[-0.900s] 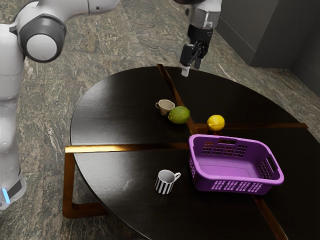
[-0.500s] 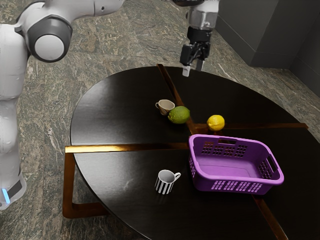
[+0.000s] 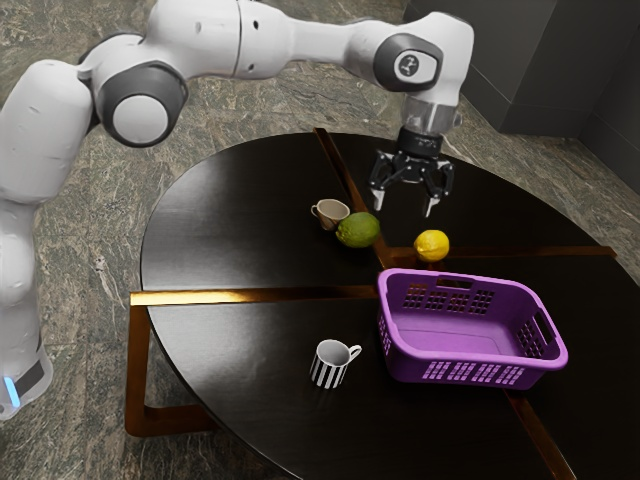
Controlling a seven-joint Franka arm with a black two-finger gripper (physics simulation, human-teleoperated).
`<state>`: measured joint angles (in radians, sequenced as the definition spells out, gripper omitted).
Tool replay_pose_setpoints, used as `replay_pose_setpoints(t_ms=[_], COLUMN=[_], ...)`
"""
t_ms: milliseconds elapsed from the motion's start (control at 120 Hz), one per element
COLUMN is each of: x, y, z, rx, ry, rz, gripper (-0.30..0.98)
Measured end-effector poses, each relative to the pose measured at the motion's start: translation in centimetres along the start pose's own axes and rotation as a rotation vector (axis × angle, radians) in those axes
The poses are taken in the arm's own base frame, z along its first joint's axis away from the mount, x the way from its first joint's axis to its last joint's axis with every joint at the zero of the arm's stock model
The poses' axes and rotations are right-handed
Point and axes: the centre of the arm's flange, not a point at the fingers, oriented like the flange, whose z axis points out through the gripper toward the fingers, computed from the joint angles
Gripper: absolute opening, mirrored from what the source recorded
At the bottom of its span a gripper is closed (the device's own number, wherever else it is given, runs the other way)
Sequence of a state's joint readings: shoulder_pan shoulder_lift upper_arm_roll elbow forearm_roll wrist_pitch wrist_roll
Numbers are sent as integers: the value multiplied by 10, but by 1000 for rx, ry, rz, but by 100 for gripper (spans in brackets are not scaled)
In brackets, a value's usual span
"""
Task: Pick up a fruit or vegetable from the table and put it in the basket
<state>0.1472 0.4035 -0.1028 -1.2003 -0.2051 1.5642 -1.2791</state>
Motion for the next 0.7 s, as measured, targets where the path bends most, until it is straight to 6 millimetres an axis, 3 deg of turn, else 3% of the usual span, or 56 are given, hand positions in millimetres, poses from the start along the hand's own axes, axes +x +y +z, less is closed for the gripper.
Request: replay_pose_setpoints(t_ms=[75,167,233,358,533,700], x=[19,70,87,86,97,90], y=[2,-8,-5,24,34,51], z=[-3,-9,-1,13,17,37], rx=[-35,-54,-70,-148,-192,-223], ry=[40,91,90,105,158,180], rz=[130,239,350,583,785,954], gripper=[69,69,69,69,69,69])
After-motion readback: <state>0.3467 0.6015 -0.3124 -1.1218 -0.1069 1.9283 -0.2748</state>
